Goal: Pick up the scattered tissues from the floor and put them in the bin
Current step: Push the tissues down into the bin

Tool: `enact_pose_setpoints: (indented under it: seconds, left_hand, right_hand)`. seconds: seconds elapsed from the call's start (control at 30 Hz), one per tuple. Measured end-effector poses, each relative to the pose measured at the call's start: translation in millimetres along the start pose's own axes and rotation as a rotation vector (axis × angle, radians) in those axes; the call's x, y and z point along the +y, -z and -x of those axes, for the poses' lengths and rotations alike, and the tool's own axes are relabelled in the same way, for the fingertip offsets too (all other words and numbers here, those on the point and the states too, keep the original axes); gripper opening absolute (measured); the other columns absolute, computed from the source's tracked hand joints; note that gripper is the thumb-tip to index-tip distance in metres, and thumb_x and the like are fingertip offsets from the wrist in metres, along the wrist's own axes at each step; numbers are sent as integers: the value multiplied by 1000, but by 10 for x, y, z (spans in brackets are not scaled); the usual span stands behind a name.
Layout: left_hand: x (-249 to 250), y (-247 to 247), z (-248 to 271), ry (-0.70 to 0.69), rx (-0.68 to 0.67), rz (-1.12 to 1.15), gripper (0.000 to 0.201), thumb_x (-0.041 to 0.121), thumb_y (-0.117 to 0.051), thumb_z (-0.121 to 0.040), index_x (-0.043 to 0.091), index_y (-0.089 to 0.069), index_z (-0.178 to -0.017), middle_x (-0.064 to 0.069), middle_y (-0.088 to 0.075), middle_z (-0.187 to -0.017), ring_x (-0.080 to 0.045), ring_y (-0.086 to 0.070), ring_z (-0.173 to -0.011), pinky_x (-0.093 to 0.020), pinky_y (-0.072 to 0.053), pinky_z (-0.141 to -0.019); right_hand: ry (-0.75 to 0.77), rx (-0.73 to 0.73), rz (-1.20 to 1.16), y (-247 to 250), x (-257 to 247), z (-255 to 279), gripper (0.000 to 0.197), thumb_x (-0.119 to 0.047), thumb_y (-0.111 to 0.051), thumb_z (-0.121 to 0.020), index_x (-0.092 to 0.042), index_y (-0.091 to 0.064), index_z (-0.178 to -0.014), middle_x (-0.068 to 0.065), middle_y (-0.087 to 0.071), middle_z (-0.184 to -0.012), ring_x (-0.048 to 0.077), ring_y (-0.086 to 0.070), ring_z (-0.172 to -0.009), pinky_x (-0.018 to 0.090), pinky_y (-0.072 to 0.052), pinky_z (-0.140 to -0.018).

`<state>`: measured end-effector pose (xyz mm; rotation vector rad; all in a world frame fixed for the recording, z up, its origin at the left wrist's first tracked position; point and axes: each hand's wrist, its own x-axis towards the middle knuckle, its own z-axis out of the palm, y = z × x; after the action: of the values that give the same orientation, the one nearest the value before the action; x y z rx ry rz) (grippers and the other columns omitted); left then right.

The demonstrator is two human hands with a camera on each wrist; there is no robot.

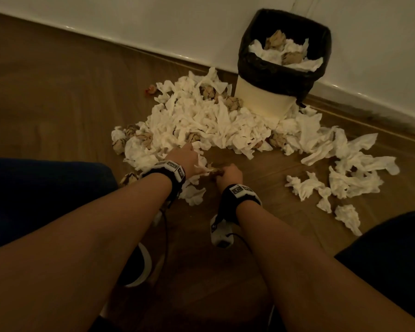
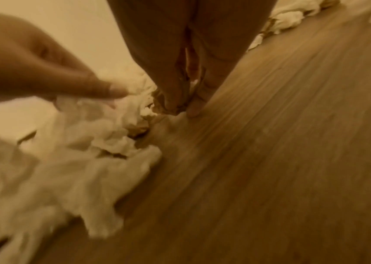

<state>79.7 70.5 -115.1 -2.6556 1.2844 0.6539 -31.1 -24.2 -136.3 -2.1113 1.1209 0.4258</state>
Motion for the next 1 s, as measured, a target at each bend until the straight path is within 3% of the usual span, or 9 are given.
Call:
enact_pose_setpoints:
  seconds: [0.1,0.17,0.23,0.37,0.53,0.63,0.77,0.93,1.0]
  left_hand:
    - [-36,31,-27,4,58,219,18,20,-60,-90,12,-64,-105,-12,-45,-130,-30,-49,-114,-36,-41,-96]
    - [-55,42,-7,43,92,419,20,15,-64,-86,11,-61,-106,-12,-50,-129,-29,-49,-118,-31,-39,-92]
    - [-32,73,41,127,120,642,34,15,-64,-86,13,-53,-118,-11,-52,-129,-30,-51,-116,-30,-41,-87]
    - [71,202,100,216,89,790,57,22,-56,-92,13,-32,-144,-12,-36,-147,-32,-39,-130,-36,-35,-103]
    - [218,485,213,240,192,1236,39,12,-56,-92,0,-53,-129,-18,-50,-136,-32,-46,-126,-34,-38,-104]
    - [246,696,331,273,195,1543,39,9,-55,-93,2,-52,-131,-18,-51,-135,-34,-49,-122,-38,-41,-103]
    - [354,961,449,260,202,1619,41,0,-41,-96,2,-40,-137,-18,-44,-140,-34,-45,-127,-27,-45,-84]
    - [501,1286,578,223,219,1814,39,-2,-35,-98,-1,-41,-136,-21,-45,-138,-39,-45,-124,-38,-50,-86]
    - [530,1458,621,258,249,1847,40,5,-33,-100,-2,-35,-140,-22,-38,-144,-36,-40,-130,-30,-47,-89]
  right_hand:
    - [-25,-1,-76,59,57,-27,30,-13,-49,-95,-7,-60,-122,13,-55,-127,30,-54,-115,30,-44,-87]
    - [-38,-1,-163,88,83,-28,29,-12,-48,-94,-10,-62,-120,12,-61,-121,29,-56,-110,28,-43,-81]
    - [-39,-8,-277,138,69,-5,27,-13,-50,-93,-9,-61,-119,14,-61,-119,31,-57,-108,31,-44,-83]
    - [-3,0,-682,283,1,59,38,0,-43,-93,-14,-47,-128,15,-50,-130,29,-54,-100,36,-48,-82]
    - [-36,-70,-1153,661,-149,196,45,8,-31,-93,-12,-53,-127,17,-54,-122,34,-57,-103,34,-53,-70]
    - [-53,-73,-1384,887,-244,380,43,8,-27,-94,-4,-48,-130,10,-53,-92,22,-54,-80,27,-49,-65]
    - [-85,-7,-1518,1169,-289,596,28,2,-33,-96,-2,-60,-102,8,-45,-76,18,-45,-66,23,-43,-61]
    - [-9,5,-1630,1556,-429,893,20,-5,-33,-99,-4,-53,-104,7,-41,-66,14,-33,-54,21,-30,-50]
    - [26,-5,-1649,1730,-518,1029,18,-10,-37,-100,-6,-54,-96,6,-43,-69,13,-32,-51,20,-26,-48]
